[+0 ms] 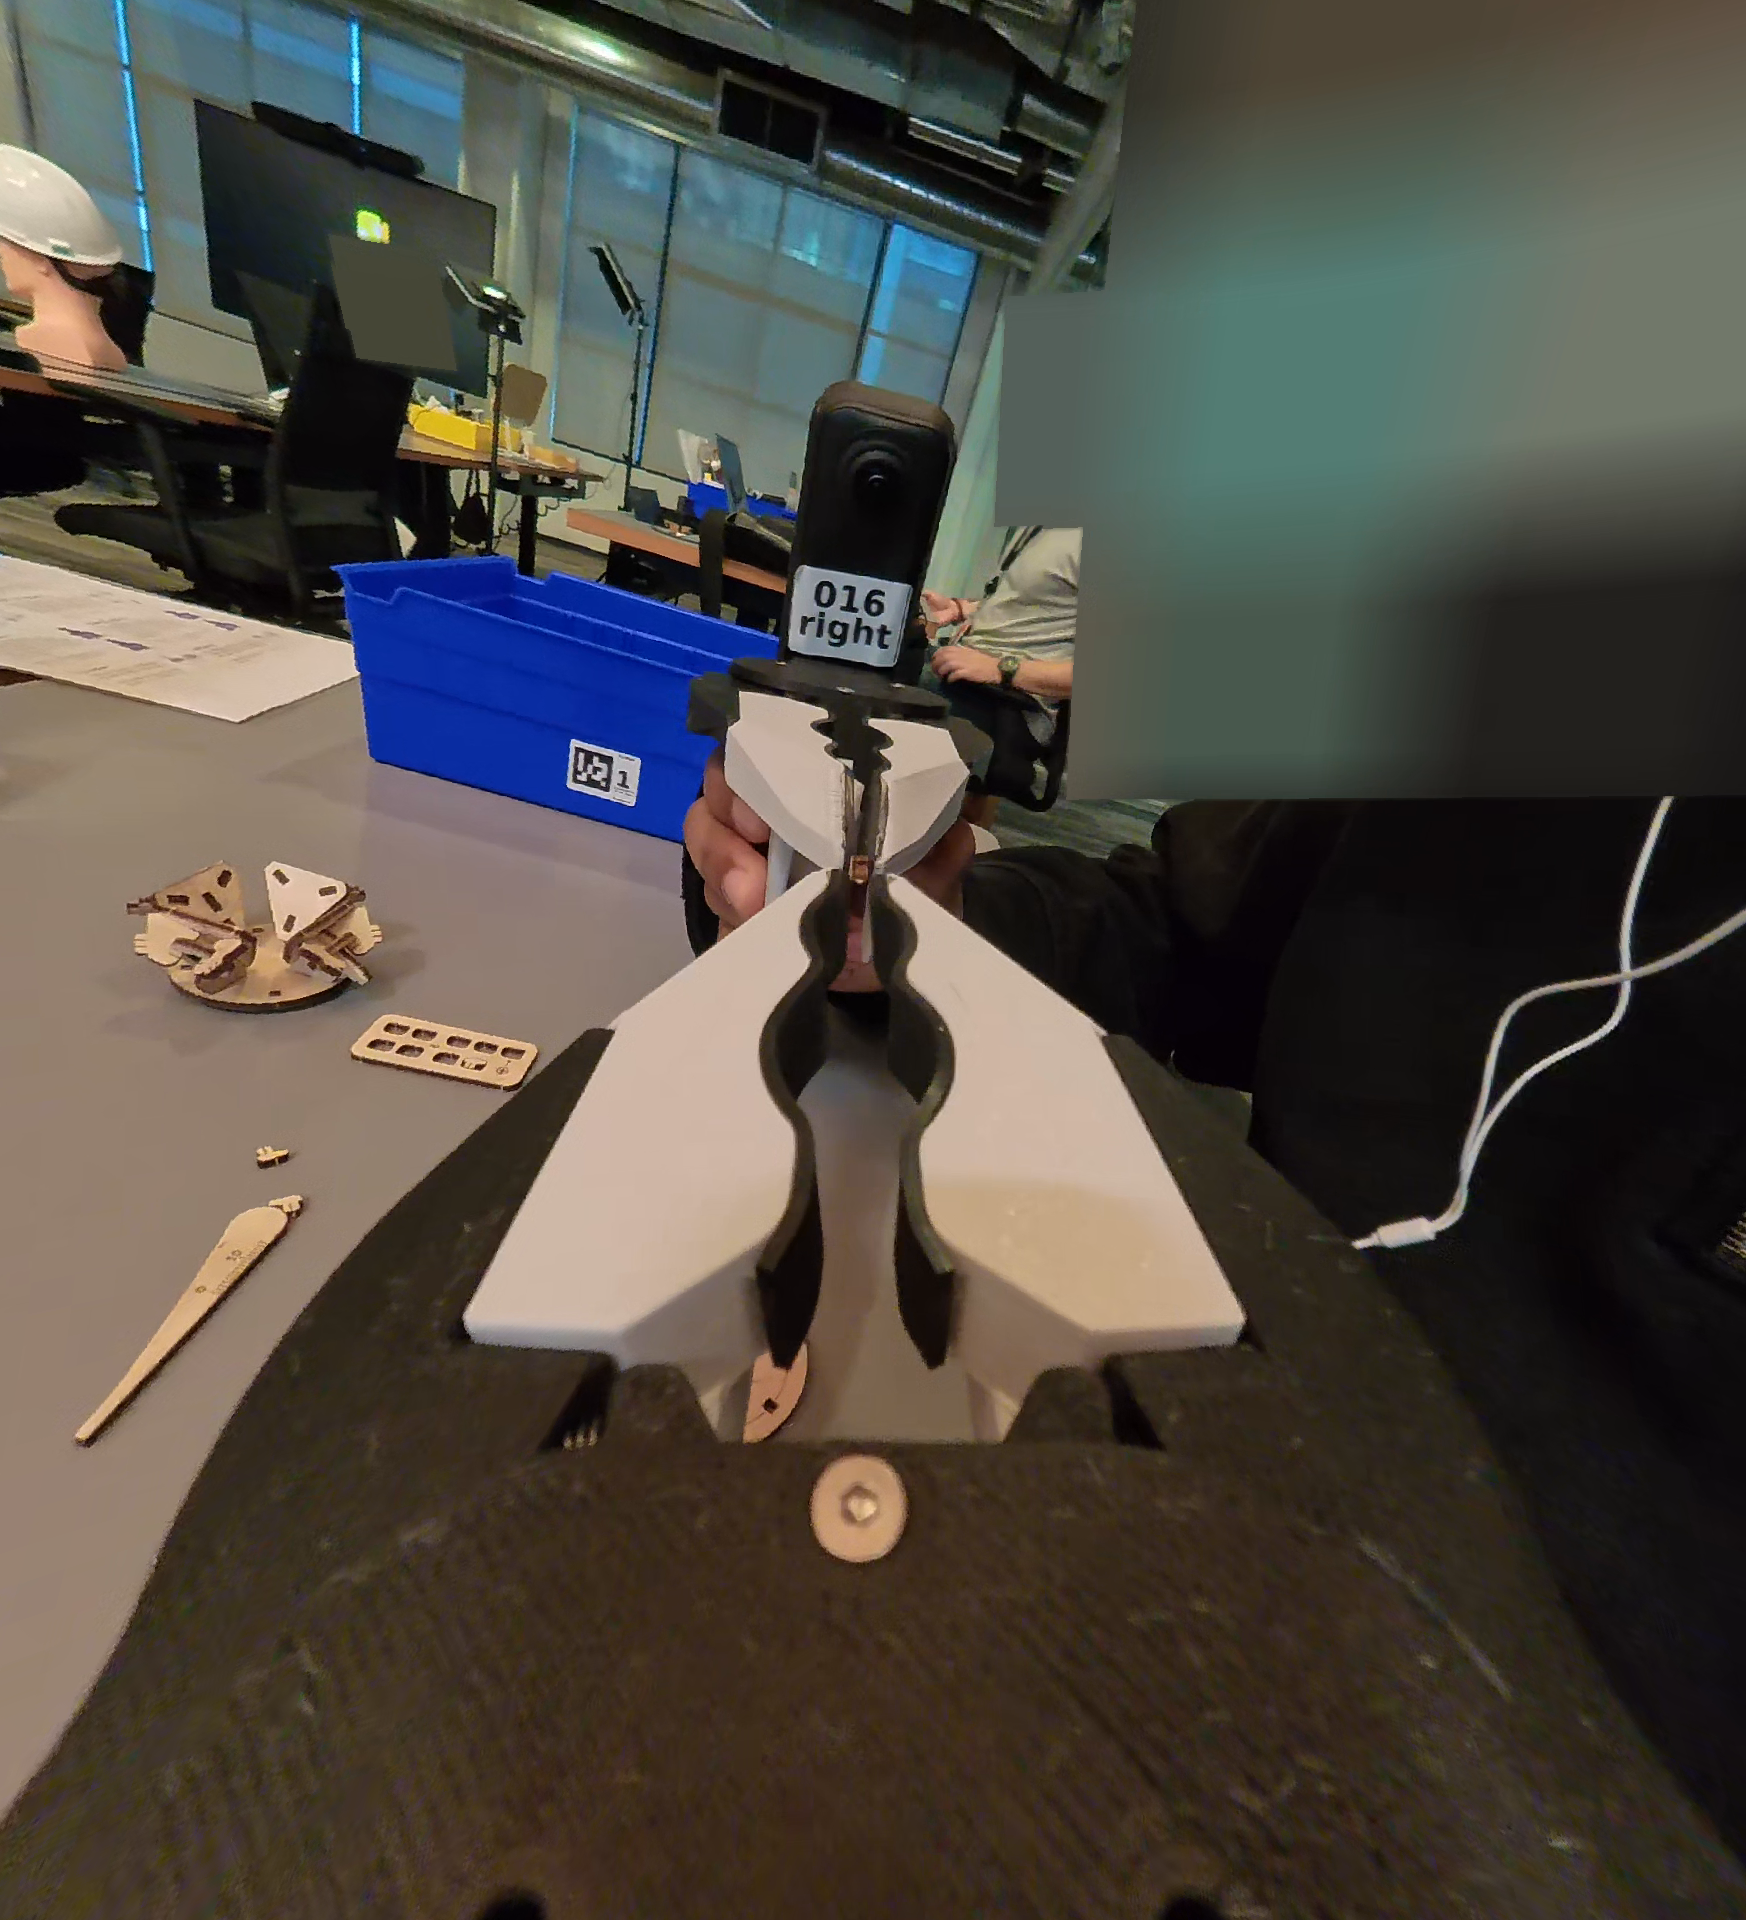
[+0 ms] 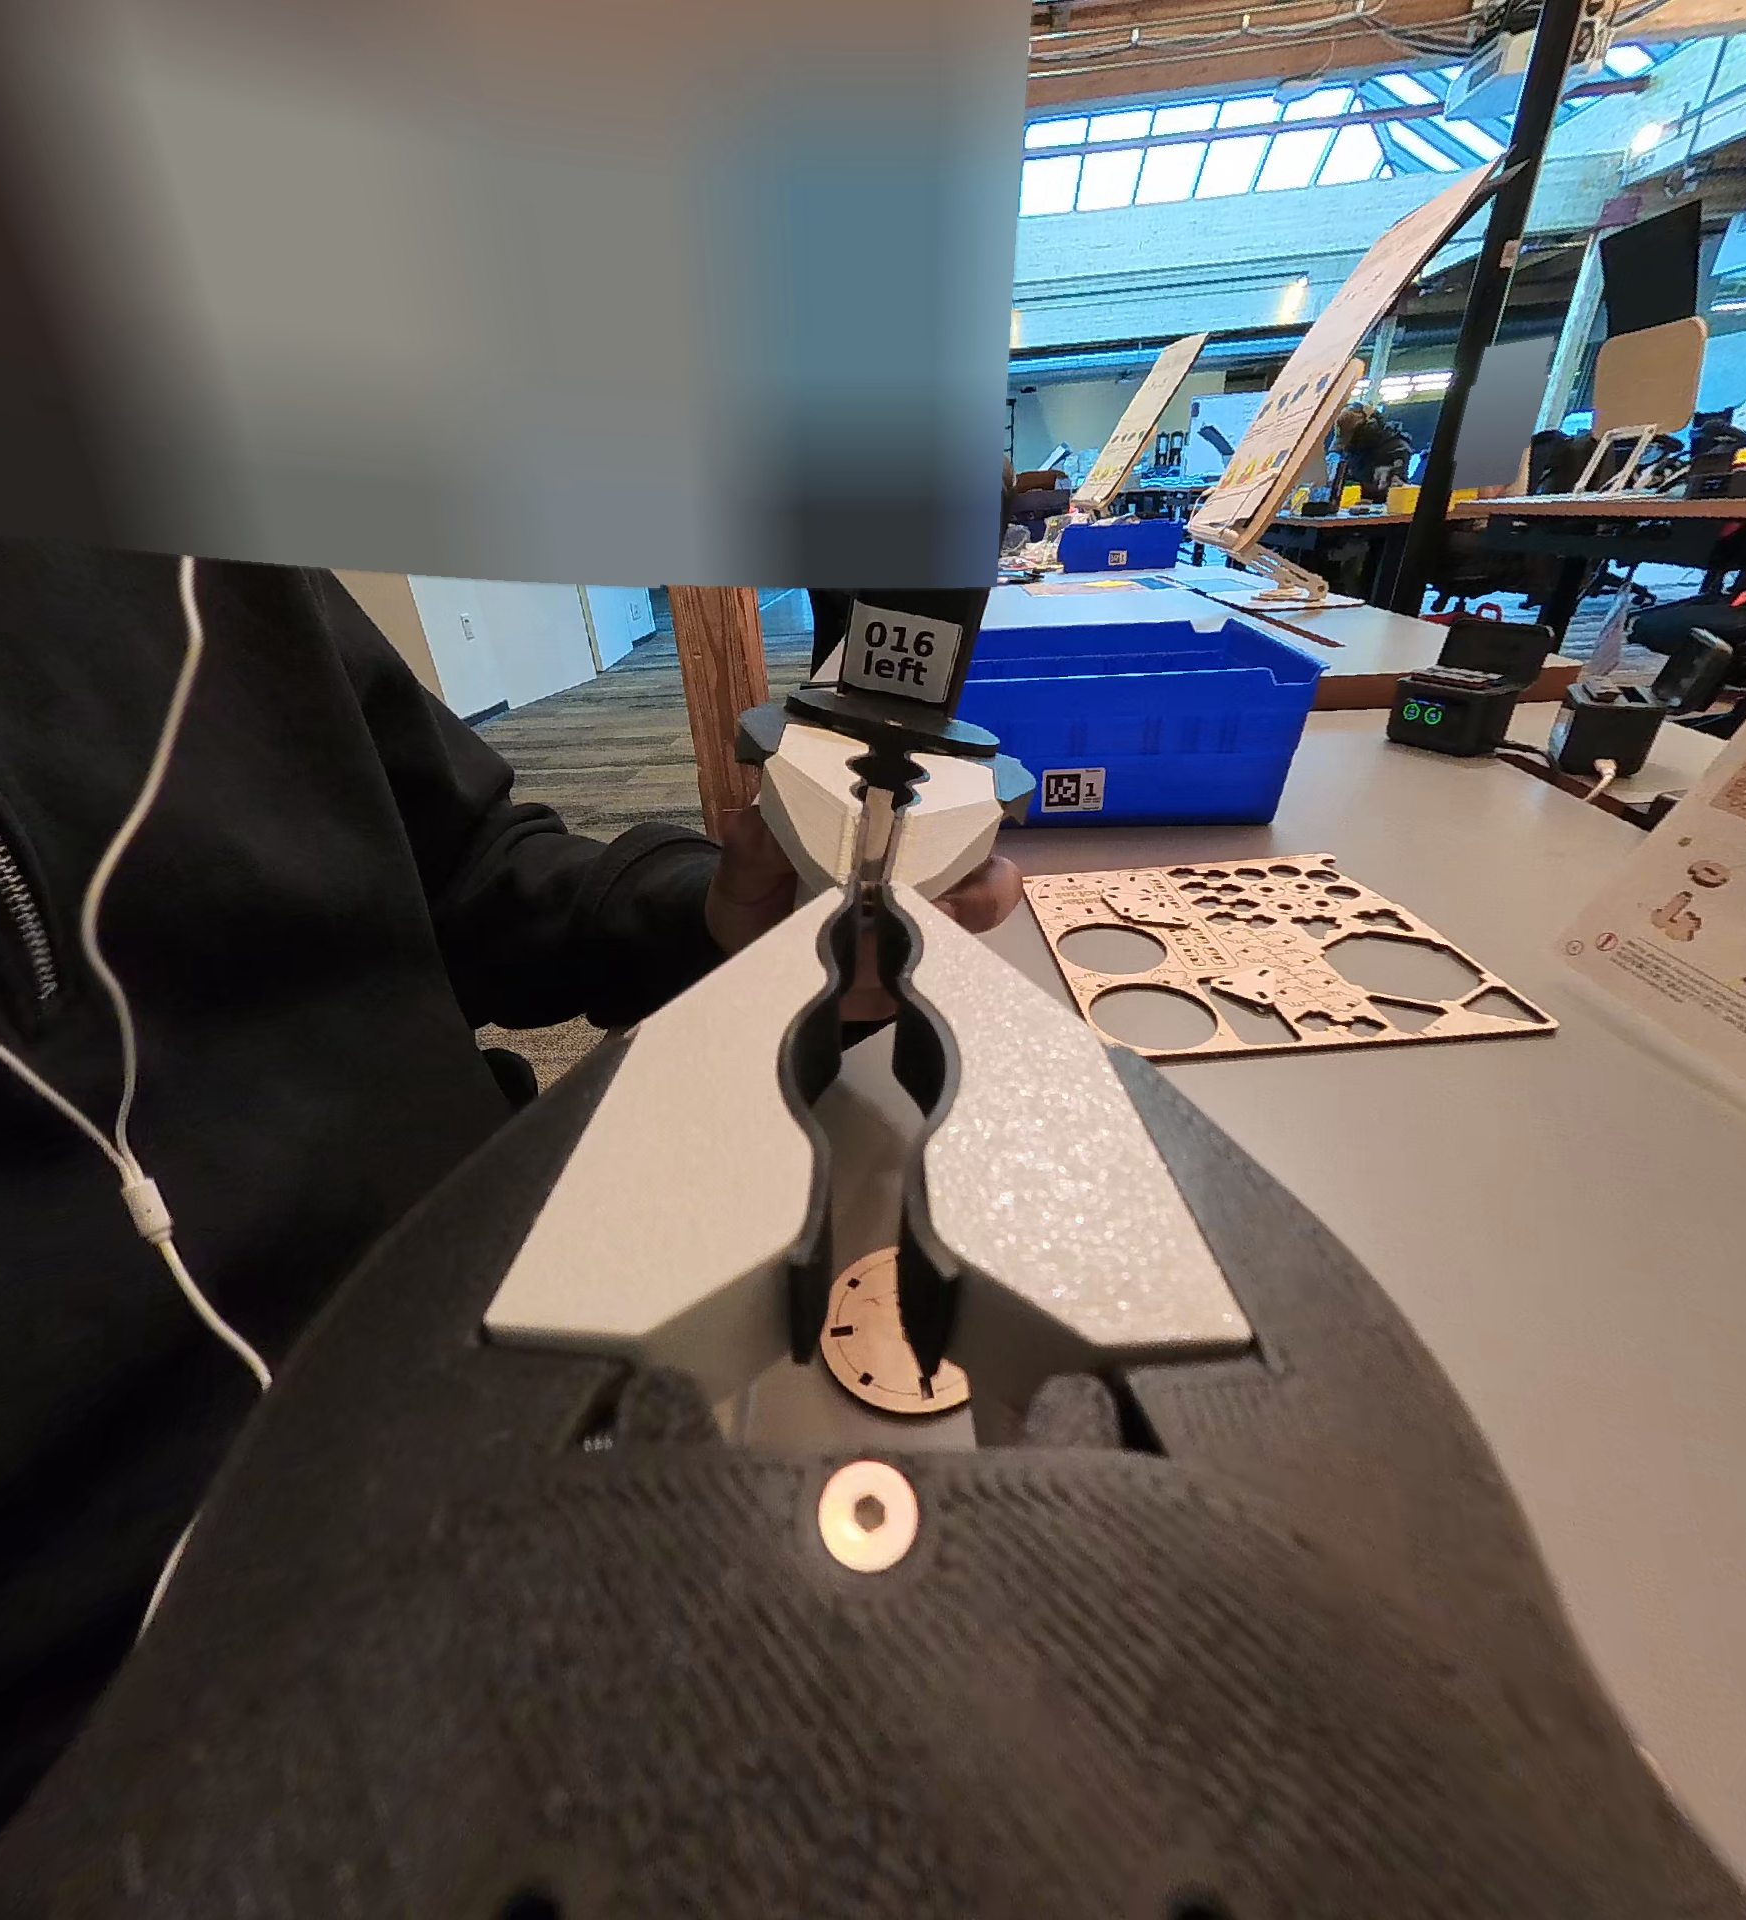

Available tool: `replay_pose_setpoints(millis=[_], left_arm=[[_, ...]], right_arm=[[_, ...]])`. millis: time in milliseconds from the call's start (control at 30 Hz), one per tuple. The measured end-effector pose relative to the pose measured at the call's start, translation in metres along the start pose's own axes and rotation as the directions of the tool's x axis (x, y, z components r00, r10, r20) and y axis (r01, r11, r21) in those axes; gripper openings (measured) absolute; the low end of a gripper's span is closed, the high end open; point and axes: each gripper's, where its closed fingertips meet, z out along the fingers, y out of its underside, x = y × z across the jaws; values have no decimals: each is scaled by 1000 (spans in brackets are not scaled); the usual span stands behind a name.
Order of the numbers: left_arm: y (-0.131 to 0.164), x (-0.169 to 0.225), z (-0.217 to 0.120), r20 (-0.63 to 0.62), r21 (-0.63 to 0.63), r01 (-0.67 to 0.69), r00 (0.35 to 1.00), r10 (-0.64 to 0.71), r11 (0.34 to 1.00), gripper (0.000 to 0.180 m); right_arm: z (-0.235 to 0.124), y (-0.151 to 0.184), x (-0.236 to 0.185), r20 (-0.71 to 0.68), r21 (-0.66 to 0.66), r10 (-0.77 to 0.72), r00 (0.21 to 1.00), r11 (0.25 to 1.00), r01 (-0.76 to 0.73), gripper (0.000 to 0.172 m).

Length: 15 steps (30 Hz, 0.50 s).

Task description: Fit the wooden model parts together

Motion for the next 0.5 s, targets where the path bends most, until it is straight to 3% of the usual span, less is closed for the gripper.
replay_pose_setpoints(millis=[500], left_arm=[[2, -5, -1, 31, -11, 5, 1000, -5, 1000, 0]], right_arm=[[1, 4, 4, -34, -21, -28, 999, 999, 28, 0]])
